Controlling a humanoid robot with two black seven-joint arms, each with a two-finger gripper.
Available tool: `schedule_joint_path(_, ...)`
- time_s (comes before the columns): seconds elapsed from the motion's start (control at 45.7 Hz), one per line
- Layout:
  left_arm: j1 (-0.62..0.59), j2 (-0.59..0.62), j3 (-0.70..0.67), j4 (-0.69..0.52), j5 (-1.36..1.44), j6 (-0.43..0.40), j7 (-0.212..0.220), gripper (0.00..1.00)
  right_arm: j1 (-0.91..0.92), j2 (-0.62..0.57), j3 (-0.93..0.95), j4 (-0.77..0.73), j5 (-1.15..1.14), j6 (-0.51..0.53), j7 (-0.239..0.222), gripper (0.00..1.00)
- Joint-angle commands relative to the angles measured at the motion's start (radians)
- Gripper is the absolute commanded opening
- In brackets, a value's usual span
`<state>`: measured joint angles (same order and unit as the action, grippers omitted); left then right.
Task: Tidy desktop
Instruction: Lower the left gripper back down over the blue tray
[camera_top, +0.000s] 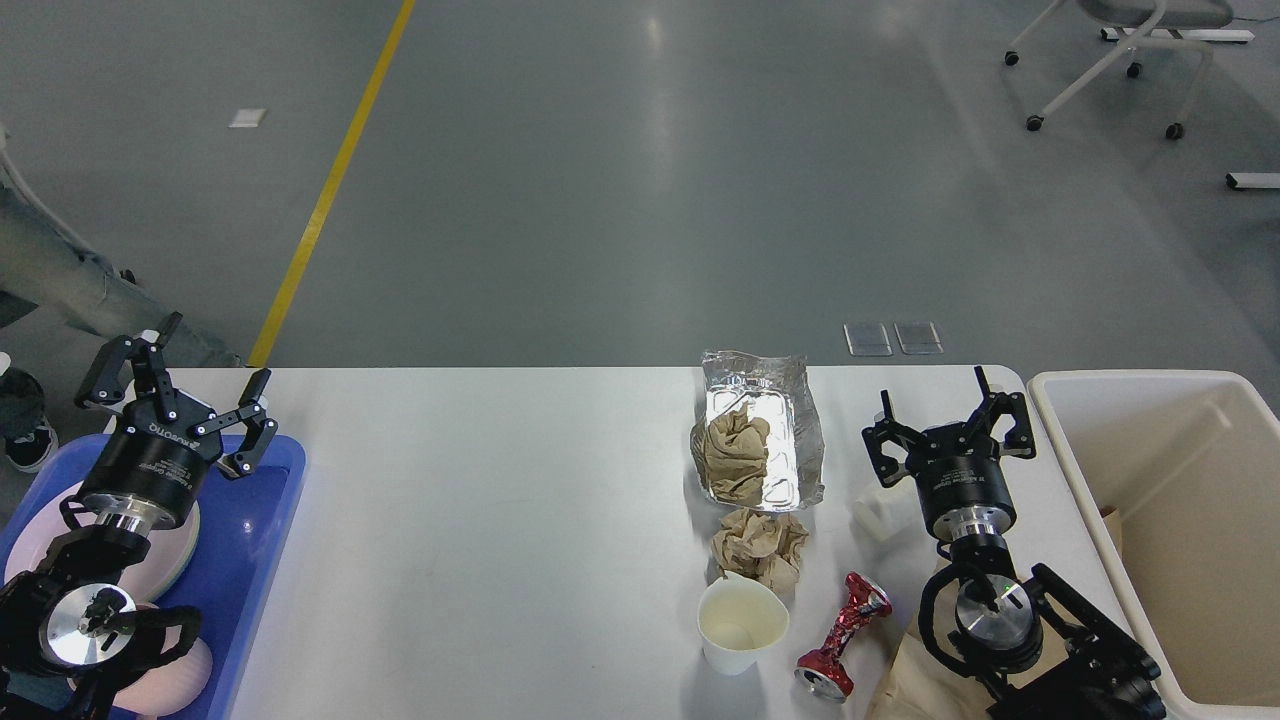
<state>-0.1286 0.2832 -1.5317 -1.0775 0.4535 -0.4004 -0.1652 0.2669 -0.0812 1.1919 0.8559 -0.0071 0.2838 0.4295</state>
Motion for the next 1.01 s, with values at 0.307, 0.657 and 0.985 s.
schedule_joint_path(0.307,-0.037,-0.007,-0.022,0.060,-0.095,0.000,-0.014,0.96,0.000,0.000,0.000,0.002,0.001,0.000,0.000,1.00)
schedule_joint_path(0.657,-0.132,-0.036,-0.011,0.195,-0.101,0.009,-0.005,0.96,0.000,0.000,0.000,0.002,0.001,0.000,0.000,1.00)
schedule_joint_path(0.985,-0.220,-0.050,-0.010,0.332,-0.108,0.012,-0.005,0.96,0.000,0.000,0.000,0.000,0.001,0.000,0.000,1.00)
